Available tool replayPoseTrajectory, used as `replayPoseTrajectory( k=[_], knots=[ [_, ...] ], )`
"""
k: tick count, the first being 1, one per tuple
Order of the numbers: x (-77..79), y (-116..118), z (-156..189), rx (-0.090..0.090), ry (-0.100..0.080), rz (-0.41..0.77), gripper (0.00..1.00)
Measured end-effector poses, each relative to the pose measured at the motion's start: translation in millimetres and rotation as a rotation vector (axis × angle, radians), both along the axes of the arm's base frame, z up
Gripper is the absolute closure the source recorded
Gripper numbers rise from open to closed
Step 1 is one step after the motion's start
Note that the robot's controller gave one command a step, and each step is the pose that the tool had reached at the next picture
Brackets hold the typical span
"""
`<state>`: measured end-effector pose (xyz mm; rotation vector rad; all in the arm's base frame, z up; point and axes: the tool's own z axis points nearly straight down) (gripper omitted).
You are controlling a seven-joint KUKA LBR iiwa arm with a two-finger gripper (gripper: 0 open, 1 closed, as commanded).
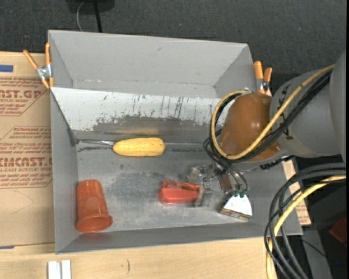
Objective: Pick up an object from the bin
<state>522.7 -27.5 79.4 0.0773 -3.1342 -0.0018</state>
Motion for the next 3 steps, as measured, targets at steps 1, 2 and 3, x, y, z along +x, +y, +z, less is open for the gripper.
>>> replayPoseTrajectory(
  k=[1, 2, 3],
  knots=[
    [-6.8, -2, 32, 0.001, 0.012, -0.001, 1.00],
    [-3.0, -5, 87, 0.000, 0.005, 0.006, 1.00],
    [-10.6, -16, 155, 0.001, 0.012, 0.007, 1.00]
  ],
)
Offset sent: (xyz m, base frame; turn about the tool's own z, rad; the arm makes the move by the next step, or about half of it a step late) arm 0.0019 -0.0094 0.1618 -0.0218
